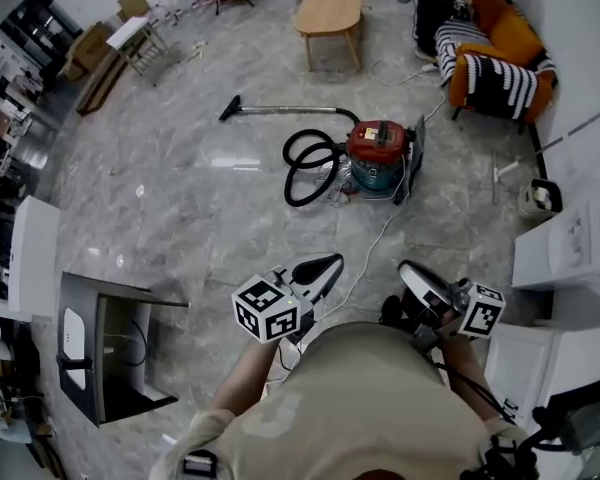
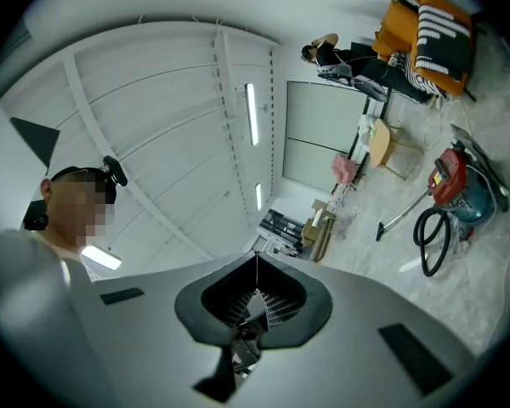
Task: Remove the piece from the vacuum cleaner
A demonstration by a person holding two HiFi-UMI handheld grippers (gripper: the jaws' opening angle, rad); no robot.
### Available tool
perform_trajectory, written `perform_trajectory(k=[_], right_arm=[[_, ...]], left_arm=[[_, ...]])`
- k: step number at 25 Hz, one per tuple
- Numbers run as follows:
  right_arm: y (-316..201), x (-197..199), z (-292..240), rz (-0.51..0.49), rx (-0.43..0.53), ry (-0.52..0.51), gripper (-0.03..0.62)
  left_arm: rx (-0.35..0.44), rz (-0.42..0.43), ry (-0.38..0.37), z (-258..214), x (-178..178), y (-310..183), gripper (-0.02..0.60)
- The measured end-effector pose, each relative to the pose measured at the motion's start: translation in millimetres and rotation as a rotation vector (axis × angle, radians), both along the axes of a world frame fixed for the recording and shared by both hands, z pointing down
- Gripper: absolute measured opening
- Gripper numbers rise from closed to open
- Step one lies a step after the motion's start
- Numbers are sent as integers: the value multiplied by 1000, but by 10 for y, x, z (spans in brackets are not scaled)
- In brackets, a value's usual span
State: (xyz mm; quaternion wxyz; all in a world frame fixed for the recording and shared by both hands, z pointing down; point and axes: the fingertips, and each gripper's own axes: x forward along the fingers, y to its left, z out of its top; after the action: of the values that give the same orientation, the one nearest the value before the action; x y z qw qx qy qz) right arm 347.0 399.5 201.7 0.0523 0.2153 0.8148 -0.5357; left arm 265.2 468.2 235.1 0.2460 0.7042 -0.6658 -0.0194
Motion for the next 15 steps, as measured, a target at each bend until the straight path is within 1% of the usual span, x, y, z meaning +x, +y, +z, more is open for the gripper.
perform_trajectory(k=[5,7,10,15], right_arm=[[-517,111,118,-9,-8,-2,3],[-678,138,187,-14,15,4,3],[-833,113,257,-26,44,4,3],[-970,70,225,-36,17,-27,3]], left_arm=[[-32,12,-38,44,140,-573,3],[-40,4,-53,57,167,-725,3],[-68,-2,-82,79,167,-870,3],[-97,-16,-100,86,101,-959,3]])
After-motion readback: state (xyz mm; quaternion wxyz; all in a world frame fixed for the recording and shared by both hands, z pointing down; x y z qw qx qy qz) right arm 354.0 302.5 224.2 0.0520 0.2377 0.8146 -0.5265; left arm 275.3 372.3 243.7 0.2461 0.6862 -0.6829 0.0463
